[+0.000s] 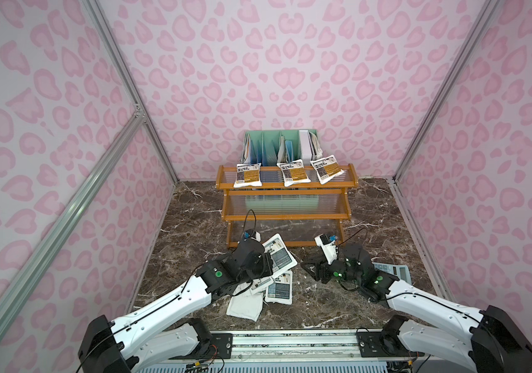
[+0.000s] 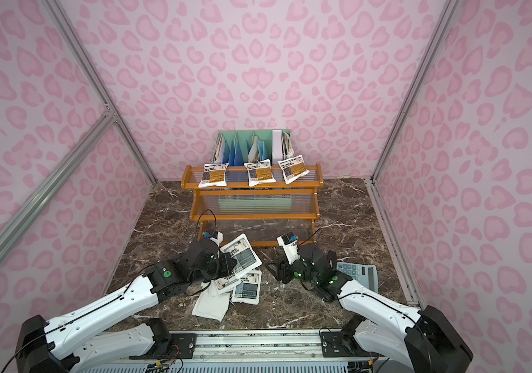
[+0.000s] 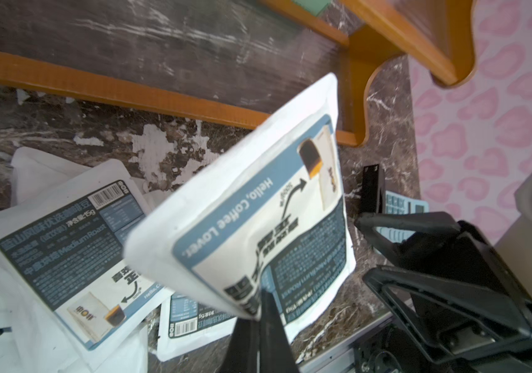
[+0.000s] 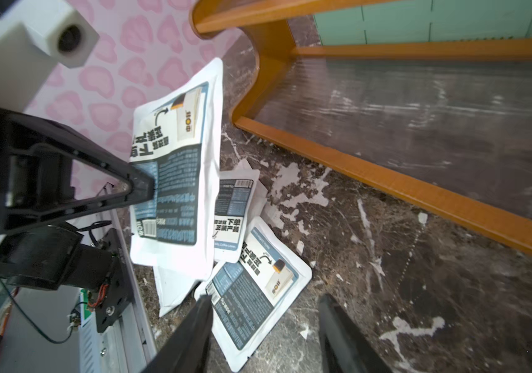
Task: Place the bagged coffee beans on the shelf by color
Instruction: Pick up the bagged coffee beans at the center of the board.
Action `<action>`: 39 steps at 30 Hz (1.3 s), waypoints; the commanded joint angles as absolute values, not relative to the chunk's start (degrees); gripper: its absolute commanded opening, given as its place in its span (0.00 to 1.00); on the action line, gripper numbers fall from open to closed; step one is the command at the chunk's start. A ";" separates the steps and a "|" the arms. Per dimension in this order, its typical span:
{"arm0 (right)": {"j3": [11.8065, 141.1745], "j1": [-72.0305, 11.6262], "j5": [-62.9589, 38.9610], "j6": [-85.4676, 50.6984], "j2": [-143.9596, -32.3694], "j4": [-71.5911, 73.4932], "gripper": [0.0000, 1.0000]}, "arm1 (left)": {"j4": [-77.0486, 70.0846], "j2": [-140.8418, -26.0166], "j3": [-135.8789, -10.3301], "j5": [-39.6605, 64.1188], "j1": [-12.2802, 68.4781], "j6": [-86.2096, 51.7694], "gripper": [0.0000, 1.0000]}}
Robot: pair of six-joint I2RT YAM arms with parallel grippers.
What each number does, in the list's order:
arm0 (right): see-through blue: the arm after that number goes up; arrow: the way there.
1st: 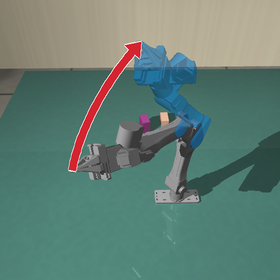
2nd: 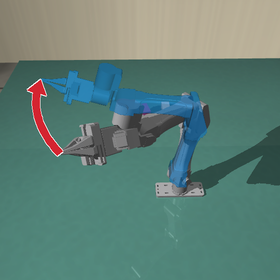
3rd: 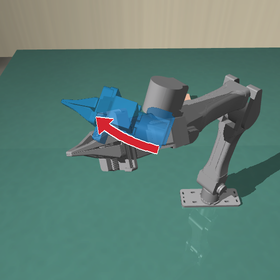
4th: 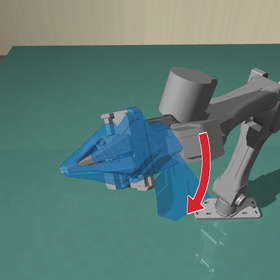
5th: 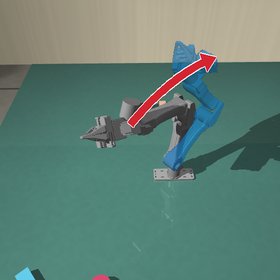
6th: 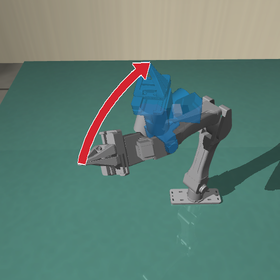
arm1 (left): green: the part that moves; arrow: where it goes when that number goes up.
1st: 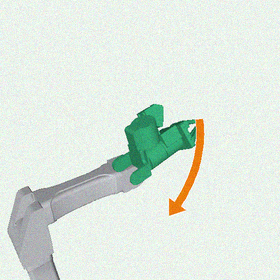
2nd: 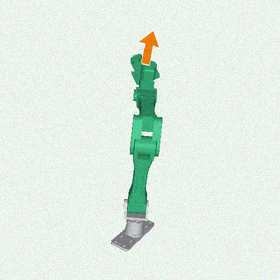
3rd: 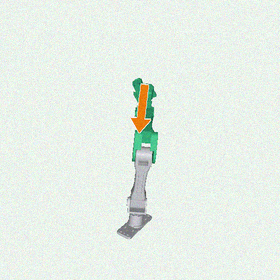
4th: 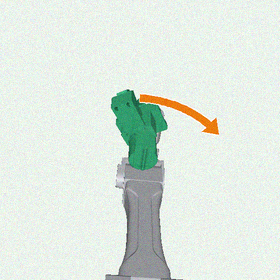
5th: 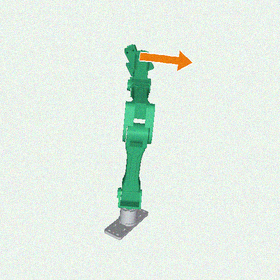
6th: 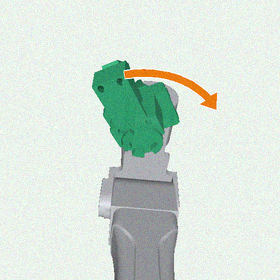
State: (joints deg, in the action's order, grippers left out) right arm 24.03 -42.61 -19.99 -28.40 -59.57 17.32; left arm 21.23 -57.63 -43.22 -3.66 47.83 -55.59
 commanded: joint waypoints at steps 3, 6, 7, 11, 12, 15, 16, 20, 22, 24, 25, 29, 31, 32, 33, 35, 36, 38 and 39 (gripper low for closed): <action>25.23 -41.70 -26.36 -31.83 -59.12 27.26 0.55 | 15.31 -56.26 -43.84 -4.42 47.48 -57.26 0.00; 26.43 -41.75 -28.34 -32.43 -61.48 29.94 0.54 | 12.21 -56.88 -43.78 -3.96 47.30 -58.06 0.00; 26.75 -41.82 -28.66 -32.88 -62.23 30.60 0.54 | 11.01 -57.15 -43.59 -3.91 47.22 -58.34 0.00; 28.01 -42.44 -29.62 -33.32 -64.31 32.93 0.52 | 7.30 -58.91 -43.42 -3.40 47.08 -59.37 0.00; 28.51 -42.76 -29.40 -32.85 -64.57 32.59 0.51 | 6.42 -59.47 -43.37 -2.96 47.07 -59.50 0.00; 28.99 -42.88 -28.87 -32.25 -65.25 32.67 0.50 | 4.02 -60.58 -43.34 -1.22 47.02 -60.13 0.00; 29.25 -42.89 -28.92 -32.08 -65.56 32.75 0.50 | 3.42 -60.75 -43.16 -1.06 47.02 -60.44 0.00; 30.38 -42.89 -28.79 -32.14 -67.85 33.48 0.46 | 1.00 -60.87 -42.48 -0.11 47.02 -61.07 0.00; 30.74 -42.89 -28.10 -32.57 -69.03 34.16 0.40 | 0.20 -60.65 -42.20 0.08 47.05 -60.96 0.00; 31.15 -42.89 -27.01 -32.76 -70.18 34.63 0.24 | -0.02 -60.75 -42.13 0.46 47.11 -60.99 0.00; 31.29 -42.89 -26.16 -33.07 -70.51 34.43 0.16 | -0.02 -60.74 -42.12 0.53 47.12 -61.13 0.00; 30.62 -42.81 -22.70 -33.06 -69.52 32.69 0.02 | 4.11 -60.50 -42.73 -2.06 47.12 -62.75 0.05; 29.69 -42.13 -20.24 -32.97 -68.08 31.45 0.00 | 7.90 -60.03 -43.06 -5.20 47.13 -63.81 0.27; 29.30 -41.23 -19.33 -33.42 -67.39 30.51 0.00 | 10.60 -59.44 -43.29 -7.99 47.11 -65.08 0.36; 29.04 -39.75 -18.90 -33.85 -66.82 29.45 0.00 | 13.24 -58.74 -43.26 -10.78 47.11 -66.46 0.42; 29.32 -36.28 -18.93 -34.58 -65.64 26.60 0.00 | 18.62 -57.27 -43.38 -16.20 47.16 -69.08 0.48; 29.79 -34.46 -19.07 -34.71 -65.18 25.03 0.00 | 21.46 -56.55 -43.61 -18.41 47.11 -70.24 0.49; 30.90 -30.83 -19.35 -34.44 -64.61 21.50 0.00 | 27.06 -56.01 -44.99 -21.88 47.13 -71.26 0.49; 31.76 -29.08 -19.49 -34.15 -64.51 19.96 0.00 | 29.37 -55.93 -45.63 -22.83 47.13 -71.24 0.49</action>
State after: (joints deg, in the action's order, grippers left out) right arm 30.11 -32.29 -20.08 -34.22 -65.04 24.93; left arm 18.81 -56.42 -44.12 -14.92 47.16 -68.36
